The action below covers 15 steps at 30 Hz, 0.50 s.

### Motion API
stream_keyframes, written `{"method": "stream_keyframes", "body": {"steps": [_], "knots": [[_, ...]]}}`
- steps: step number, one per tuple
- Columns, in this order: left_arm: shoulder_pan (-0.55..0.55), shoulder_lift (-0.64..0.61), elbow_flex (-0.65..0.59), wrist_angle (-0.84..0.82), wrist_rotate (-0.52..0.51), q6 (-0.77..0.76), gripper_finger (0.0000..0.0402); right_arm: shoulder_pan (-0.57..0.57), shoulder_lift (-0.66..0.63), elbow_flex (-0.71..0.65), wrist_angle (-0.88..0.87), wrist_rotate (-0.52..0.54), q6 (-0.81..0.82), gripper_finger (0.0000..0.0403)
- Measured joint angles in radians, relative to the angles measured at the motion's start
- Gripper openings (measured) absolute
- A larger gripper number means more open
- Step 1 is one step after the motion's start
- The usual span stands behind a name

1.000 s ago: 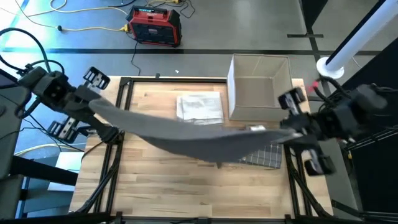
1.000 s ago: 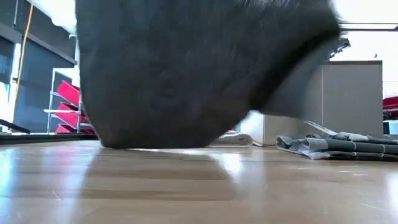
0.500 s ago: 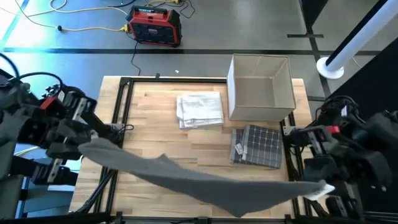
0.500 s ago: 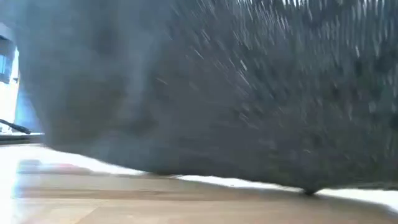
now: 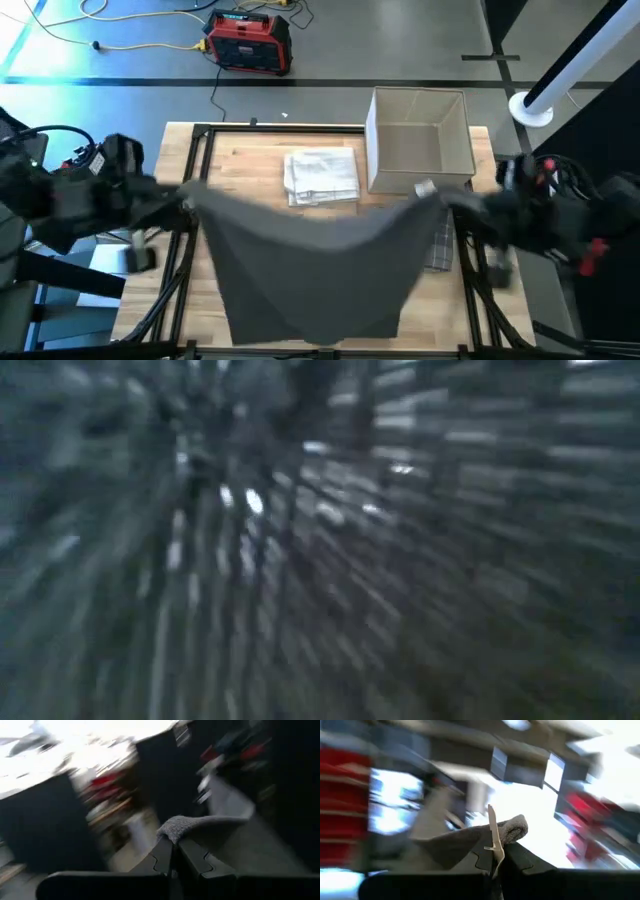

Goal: Fold towel
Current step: Fold the gray towel

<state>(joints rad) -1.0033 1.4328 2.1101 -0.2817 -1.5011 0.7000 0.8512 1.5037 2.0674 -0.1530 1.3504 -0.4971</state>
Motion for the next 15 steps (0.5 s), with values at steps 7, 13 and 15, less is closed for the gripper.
{"method": "stream_keyframes", "body": {"steps": [7, 13, 15], "knots": [[0.06, -0.03, -0.001, -0.338, -0.067, -0.244, 0.0002, -0.144, -0.005, -0.001, -0.533, -0.146, 0.544, 0.0], [0.094, -0.084, 0.0, -0.655, -0.057, -0.543, 0.0002, -0.28, -0.005, -0.004, -0.848, -0.363, 0.865, 0.0], [0.119, -0.099, 0.0, -0.833, 0.01, -0.728, 0.0002, -0.315, -0.005, -0.012, -0.897, -0.399, 0.9, 0.0]]}}
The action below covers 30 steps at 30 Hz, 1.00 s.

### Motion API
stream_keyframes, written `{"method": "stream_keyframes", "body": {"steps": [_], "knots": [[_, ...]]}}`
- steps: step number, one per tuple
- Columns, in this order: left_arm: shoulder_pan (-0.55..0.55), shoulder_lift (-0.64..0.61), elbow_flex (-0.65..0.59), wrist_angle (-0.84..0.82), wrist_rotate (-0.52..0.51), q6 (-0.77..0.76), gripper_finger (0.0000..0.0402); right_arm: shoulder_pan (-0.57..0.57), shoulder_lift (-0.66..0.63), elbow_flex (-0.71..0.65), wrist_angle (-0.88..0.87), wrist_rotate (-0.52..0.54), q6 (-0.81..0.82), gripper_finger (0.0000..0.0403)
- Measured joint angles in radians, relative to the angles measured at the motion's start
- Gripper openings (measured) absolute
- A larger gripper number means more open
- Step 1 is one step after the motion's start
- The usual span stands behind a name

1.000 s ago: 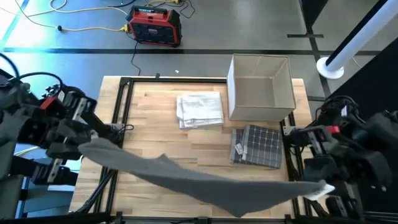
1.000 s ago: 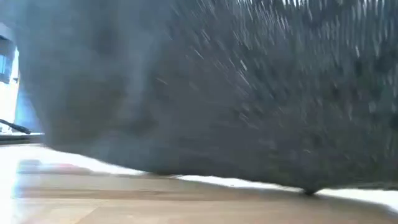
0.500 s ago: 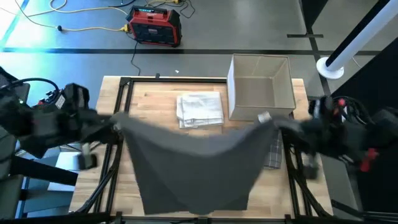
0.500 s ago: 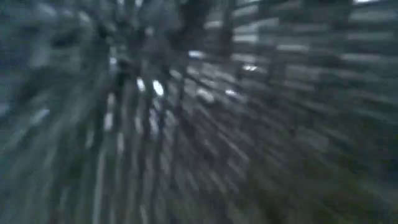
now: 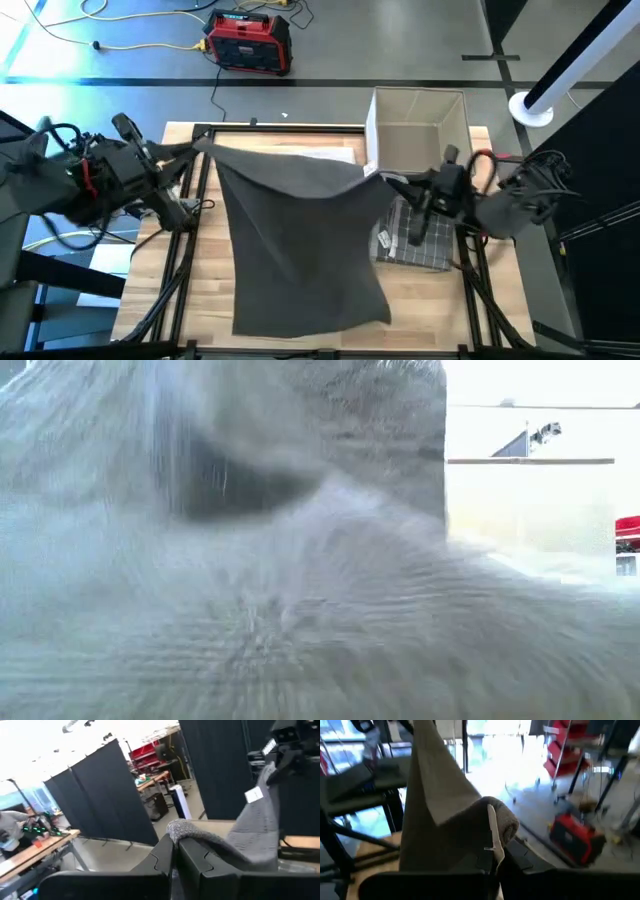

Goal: Fold towel
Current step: Fold the gray towel

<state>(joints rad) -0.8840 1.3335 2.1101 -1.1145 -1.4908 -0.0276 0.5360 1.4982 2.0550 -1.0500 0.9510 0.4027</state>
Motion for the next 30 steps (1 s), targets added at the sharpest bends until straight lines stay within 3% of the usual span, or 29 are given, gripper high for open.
{"method": "stream_keyframes", "body": {"steps": [6, 10, 13, 17, 20, 27, 30], "knots": [[0.095, -0.012, -0.009, -0.457, 0.183, -0.501, 0.0002, -0.082, 0.0, -0.042, -0.14, -0.09, 0.06, 0.0], [0.146, -0.037, -0.106, -0.379, 0.31, -0.424, 0.0002, -0.129, 0.0, -0.088, -0.257, -0.087, 0.118, 0.0], [0.199, -0.053, -0.189, -0.453, 0.353, -0.519, 0.0002, -0.161, 0.001, -0.125, -0.307, -0.071, 0.124, 0.0], [0.273, -0.086, -0.333, -0.43, 0.383, -0.568, 0.0002, -0.198, 0.0, -0.193, -0.286, 0.015, 0.032, 0.0], [0.322, -0.104, -0.41, -0.436, 0.356, -0.582, 0.0002, -0.21, 0.001, -0.235, -0.278, 0.138, 0.007, 0.0], [0.373, -0.114, -0.459, -0.429, 0.23, -0.531, 0.0002, -0.189, 0.0, -0.272, -0.271, 0.402, 0.001, 0.0], [0.374, -0.113, -0.449, -0.429, 0.232, -0.495, 0.0002, -0.187, -0.001, -0.272, -0.288, 0.348, 0.03, 0.0]]}}
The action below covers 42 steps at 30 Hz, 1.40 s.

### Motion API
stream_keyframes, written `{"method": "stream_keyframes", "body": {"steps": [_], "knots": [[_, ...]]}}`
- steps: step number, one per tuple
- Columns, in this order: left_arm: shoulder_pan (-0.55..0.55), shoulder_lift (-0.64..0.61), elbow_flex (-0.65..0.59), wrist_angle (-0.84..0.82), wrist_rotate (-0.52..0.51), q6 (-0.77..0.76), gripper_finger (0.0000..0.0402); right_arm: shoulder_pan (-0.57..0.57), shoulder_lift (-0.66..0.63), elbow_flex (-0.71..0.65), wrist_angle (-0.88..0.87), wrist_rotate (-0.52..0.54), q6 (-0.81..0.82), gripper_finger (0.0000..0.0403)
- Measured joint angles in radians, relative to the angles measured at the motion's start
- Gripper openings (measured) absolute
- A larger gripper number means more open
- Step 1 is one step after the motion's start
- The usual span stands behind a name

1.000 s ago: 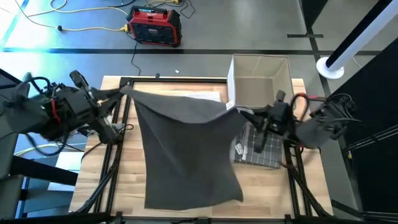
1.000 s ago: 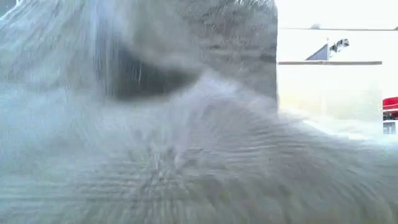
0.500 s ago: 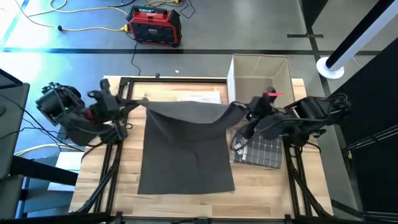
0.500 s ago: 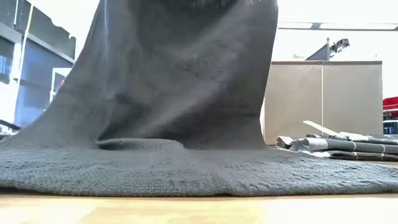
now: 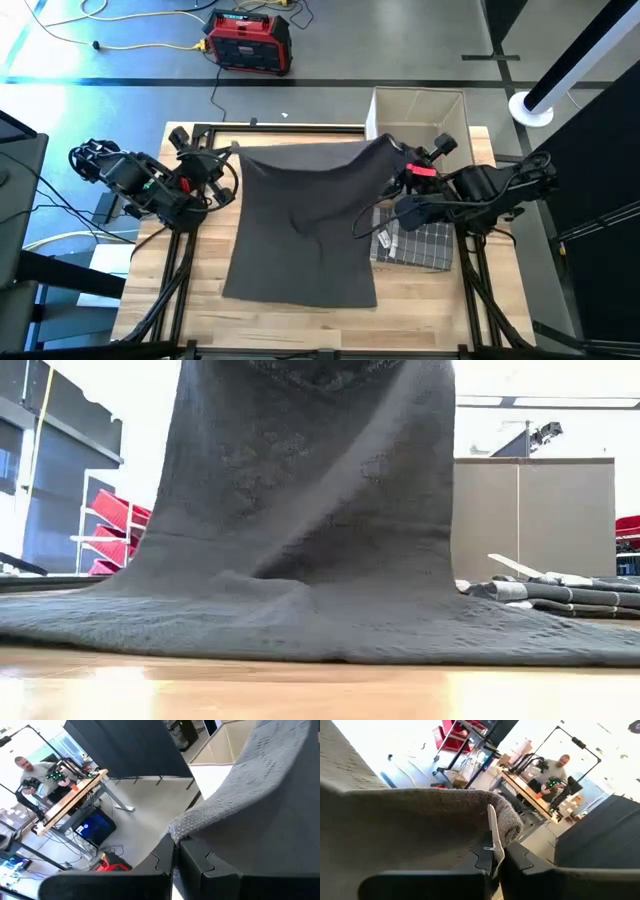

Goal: Fold towel
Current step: Fold the gray towel

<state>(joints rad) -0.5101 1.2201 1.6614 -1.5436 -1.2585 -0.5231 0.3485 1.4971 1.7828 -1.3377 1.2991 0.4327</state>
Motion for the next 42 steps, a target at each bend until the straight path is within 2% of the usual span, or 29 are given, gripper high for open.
{"method": "stream_keyframes", "body": {"steps": [2, 4, 9, 13, 18, 20, 27, 31, 34, 36, 39, 42], "knots": [[0.0, 0.0, 0.007, 0.0, 0.035, -0.011, 0.0002, -0.001, 0.001, 0.0, -0.022, -0.111, 0.023, 0.0], [-0.001, -0.001, 0.009, 0.0, 0.119, -0.044, 0.0002, -0.001, 0.001, -0.007, -0.025, -0.221, 0.039, 0.0], [-0.001, 0.024, 0.001, -0.007, 0.441, -0.111, 0.0002, 0.016, 0.001, -0.069, -0.013, -0.432, 0.079, 0.0], [-0.001, 0.051, 0.001, -0.013, 0.694, -0.131, 0.0002, 0.046, 0.001, -0.147, 0.056, -0.656, 0.119, 0.0], [-0.002, 0.091, -0.033, -0.023, 0.934, -0.151, 0.0002, 0.101, 0.001, -0.298, 0.263, -0.898, 0.145, 0.0], [-0.006, 0.092, -0.092, -0.022, 0.987, -0.162, 0.0002, 0.121, 0.002, -0.374, 0.364, -0.965, 0.161, 0.0], [-0.025, 0.091, -0.396, 0.043, 1.117, -0.174, 0.0002, 0.145, 0.002, -0.637, 0.751, -1.067, 0.268, 0.0], [-0.03, 0.092, -0.534, 0.253, 1.208, -0.165, 0.0002, 0.146, 0.002, -0.743, 0.877, -1.177, 0.326, 0.0], [-0.037, 0.092, -0.613, 0.419, 1.338, -0.164, 0.0002, 0.152, 0.002, -0.788, 0.9, -1.287, 0.366, 0.0], [-0.043, 0.093, -0.638, 0.458, 1.399, -0.168, 0.0002, 0.157, 0.002, -0.791, 0.894, -1.347, 0.375, 0.0], [-0.043, 0.087, -0.628, 0.418, 1.407, -0.203, 0.0002, 0.162, 0.002, -0.744, 0.831, -1.377, 0.355, 0.0], [-0.014, 0.074, -0.551, 0.313, 1.344, -0.227, 0.0002, 0.149, -0.001, -0.633, 0.704, -1.334, 0.287, 0.0]]}}
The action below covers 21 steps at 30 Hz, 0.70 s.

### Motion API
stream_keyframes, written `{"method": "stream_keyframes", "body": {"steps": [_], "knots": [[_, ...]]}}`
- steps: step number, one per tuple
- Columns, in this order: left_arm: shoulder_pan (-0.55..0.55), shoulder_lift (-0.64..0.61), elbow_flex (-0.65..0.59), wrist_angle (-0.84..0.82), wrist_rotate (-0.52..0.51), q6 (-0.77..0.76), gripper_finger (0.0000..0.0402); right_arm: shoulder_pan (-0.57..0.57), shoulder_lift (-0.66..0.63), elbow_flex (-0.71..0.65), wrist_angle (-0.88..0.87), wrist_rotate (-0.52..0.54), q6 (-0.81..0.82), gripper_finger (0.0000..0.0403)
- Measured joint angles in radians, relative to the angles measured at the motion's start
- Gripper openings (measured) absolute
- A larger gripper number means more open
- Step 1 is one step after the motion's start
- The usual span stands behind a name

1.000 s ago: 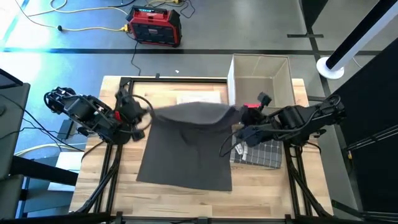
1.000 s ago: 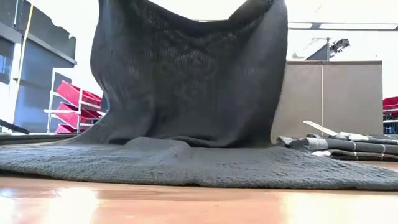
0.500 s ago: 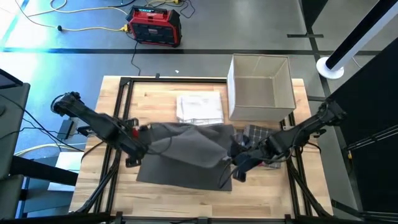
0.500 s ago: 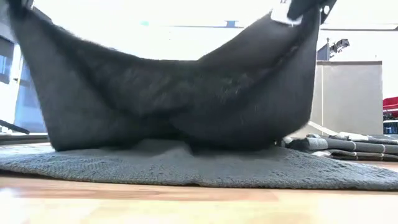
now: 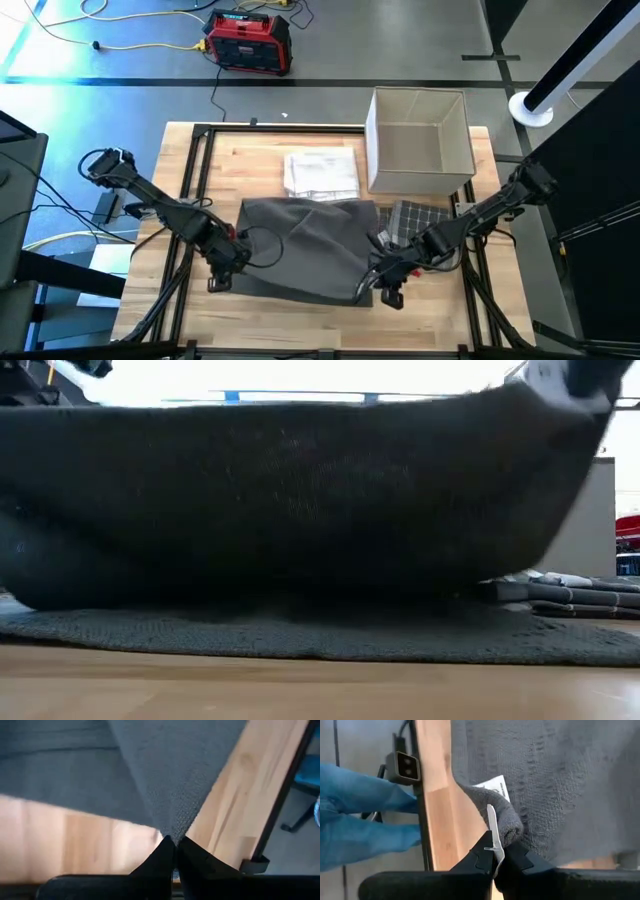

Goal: Fold towel
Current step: Fold the gray towel

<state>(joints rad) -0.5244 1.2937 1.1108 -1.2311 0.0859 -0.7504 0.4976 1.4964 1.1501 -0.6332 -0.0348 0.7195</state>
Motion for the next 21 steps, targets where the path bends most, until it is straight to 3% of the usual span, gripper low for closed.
{"method": "stream_keyframes", "body": {"steps": [3, 8, 15, 21], "knots": [[0.045, -0.017, 0.131, -0.149, -0.165, -0.005, 0.0002, -0.032, -0.004, 0.16, -0.183, 0.13, -0.086, 0.0], [0.149, -0.043, 0.387, -0.337, -0.581, 0.029, 0.0002, -0.073, -0.006, 0.438, -0.458, 0.538, -0.209, 0.0], [0.293, -0.115, 0.567, -0.251, -0.993, 0.294, 0.0002, -0.102, -0.008, 0.648, -0.672, 0.923, -0.274, 0.0], [0.404, -0.151, 0.571, -0.219, -1.088, 0.455, 0.0002, -0.14, -0.006, 0.635, -0.728, 0.948, -0.273, 0.0]]}}
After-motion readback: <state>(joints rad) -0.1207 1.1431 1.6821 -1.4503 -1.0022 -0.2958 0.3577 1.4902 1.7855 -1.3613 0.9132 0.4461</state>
